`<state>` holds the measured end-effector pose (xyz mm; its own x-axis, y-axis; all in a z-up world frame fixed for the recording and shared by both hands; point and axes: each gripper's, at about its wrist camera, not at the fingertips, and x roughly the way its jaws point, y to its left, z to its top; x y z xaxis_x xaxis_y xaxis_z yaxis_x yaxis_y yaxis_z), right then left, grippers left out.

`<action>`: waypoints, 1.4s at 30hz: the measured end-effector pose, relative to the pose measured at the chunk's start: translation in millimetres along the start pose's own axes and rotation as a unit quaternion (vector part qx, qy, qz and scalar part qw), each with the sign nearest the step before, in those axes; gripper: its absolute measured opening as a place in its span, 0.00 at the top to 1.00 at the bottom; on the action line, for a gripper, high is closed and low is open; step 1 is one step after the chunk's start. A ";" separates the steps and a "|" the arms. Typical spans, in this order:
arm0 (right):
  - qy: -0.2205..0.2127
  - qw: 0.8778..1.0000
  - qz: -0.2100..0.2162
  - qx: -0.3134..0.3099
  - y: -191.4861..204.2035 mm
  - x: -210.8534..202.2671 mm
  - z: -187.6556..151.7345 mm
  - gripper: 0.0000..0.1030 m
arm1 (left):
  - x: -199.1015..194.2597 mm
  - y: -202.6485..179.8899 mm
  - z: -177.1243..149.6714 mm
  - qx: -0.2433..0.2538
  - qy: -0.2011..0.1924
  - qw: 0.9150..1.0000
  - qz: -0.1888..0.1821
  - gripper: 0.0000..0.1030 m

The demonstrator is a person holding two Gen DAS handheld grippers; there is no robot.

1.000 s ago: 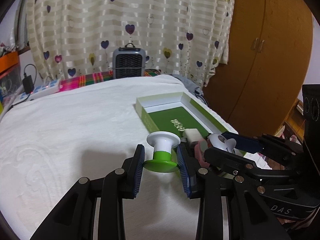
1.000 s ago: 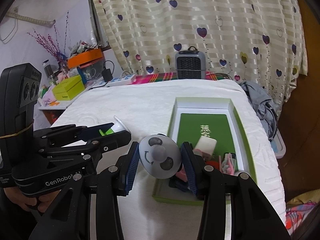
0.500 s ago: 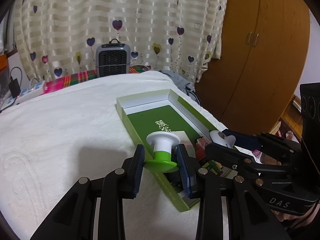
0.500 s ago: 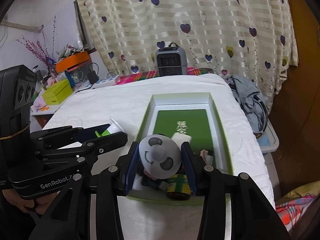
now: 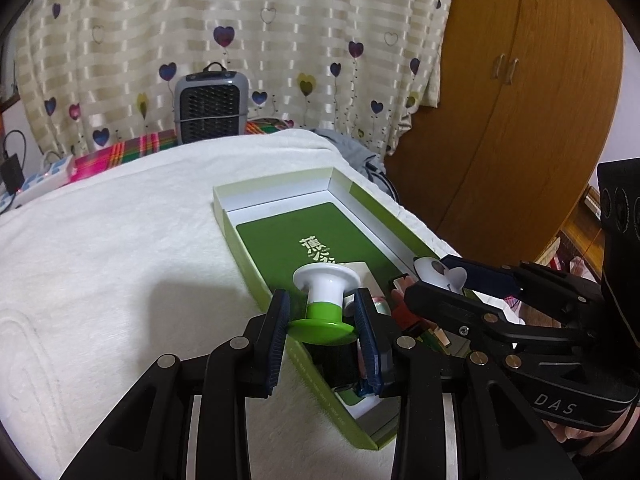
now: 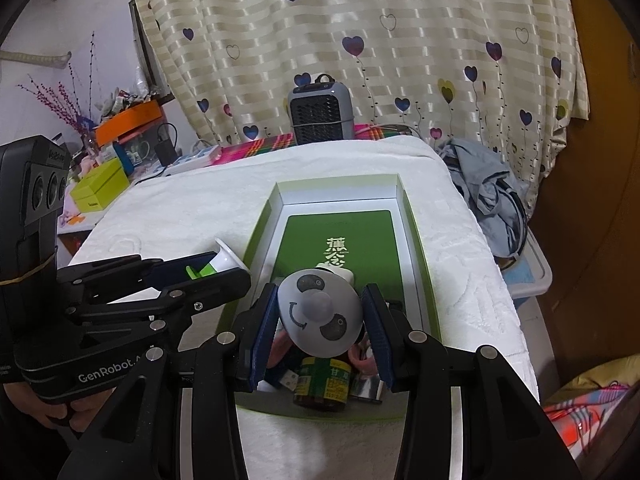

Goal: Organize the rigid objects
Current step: 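Carry the spool and panda item with both tools over the green box, then lower the spool and panda item into the green box and open both tools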

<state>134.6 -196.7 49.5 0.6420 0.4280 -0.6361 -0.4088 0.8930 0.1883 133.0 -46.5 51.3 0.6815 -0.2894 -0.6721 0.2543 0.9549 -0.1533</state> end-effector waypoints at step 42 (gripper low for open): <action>0.026 0.999 -0.020 0.021 -29.2 23.0 -2.5 0.57 | 41.4 -6.1 18.0 0.005 0.003 1.000 -0.024 0.69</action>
<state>159.6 -213.2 27.4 0.6226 0.3845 -0.6816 -0.3553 0.9149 0.1916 171.9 -65.6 37.5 0.6645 -0.3350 -0.6680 0.2943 0.9390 -0.1782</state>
